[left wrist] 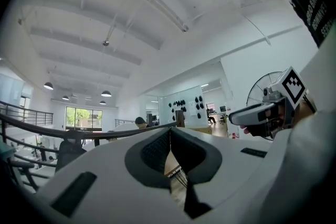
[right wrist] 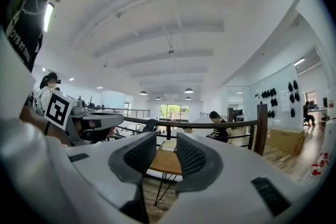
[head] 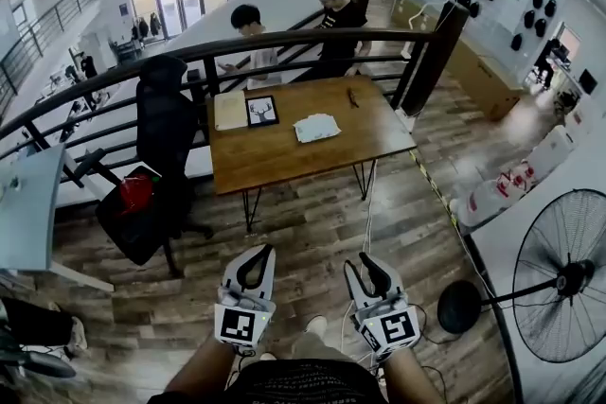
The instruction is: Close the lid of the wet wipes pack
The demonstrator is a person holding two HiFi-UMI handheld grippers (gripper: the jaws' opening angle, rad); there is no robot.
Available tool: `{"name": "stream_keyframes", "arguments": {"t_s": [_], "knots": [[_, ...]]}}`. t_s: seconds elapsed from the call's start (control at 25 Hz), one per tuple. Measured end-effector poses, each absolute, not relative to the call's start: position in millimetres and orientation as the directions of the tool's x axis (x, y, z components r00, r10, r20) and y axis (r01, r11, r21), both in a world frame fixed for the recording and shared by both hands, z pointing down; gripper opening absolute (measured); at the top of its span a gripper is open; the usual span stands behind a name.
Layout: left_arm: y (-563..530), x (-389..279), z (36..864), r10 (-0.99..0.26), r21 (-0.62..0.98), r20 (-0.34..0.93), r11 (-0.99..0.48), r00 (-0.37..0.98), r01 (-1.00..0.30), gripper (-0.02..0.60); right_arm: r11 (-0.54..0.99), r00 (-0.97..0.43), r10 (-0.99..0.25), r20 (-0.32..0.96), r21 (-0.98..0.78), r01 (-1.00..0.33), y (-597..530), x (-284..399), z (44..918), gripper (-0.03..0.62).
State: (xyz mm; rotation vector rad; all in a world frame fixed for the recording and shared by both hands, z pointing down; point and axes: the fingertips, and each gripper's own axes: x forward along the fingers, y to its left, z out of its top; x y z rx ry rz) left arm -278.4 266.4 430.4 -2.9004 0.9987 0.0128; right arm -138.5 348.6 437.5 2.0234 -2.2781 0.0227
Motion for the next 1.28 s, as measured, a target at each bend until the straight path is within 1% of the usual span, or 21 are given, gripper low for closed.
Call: {"name": "stream_keyframes", "arguments": {"t_s": [0.2, 0.32, 0.52, 0.8, 1.08, 1.28], "knots": [[248, -254, 427, -0.623, -0.067, -0.031, -0.779, 0.782, -0.624, 0.028, 0.118, -0.115, -0.991, 0.072, 0.043, -0.992, 333, -109, 433, 0.126], [241, -240, 421, -0.627, -0.101, -0.048, -0.771, 0.777, -0.628, 0.028, 0.122, -0.12, -0.991, 0.057, 0.045, -0.991, 325, -94, 428, 0.126], [223, -222, 411, -0.683, -0.11, -0.077, -0.718, 0.726, -0.687, 0.028, 0.14, -0.137, -0.99, 0.039, 0.07, -0.988, 315, -68, 422, 0.126], [208, -191, 412, -0.694, -0.077, -0.054, -0.714, 0.718, -0.696, 0.028, 0.155, -0.152, -0.988, 0.033, 0.083, -0.984, 300, -30, 418, 0.126], [202, -176, 412, -0.712, -0.095, -0.037, -0.696, 0.701, -0.712, 0.028, 0.191, -0.189, -0.981, 0.031, 0.079, -0.978, 290, -14, 419, 0.124], [204, -169, 410, -0.714, -0.103, -0.028, -0.694, 0.7, -0.712, 0.028, 0.192, -0.191, -0.981, 0.024, 0.059, -0.98, 289, -5, 419, 0.124]]}}
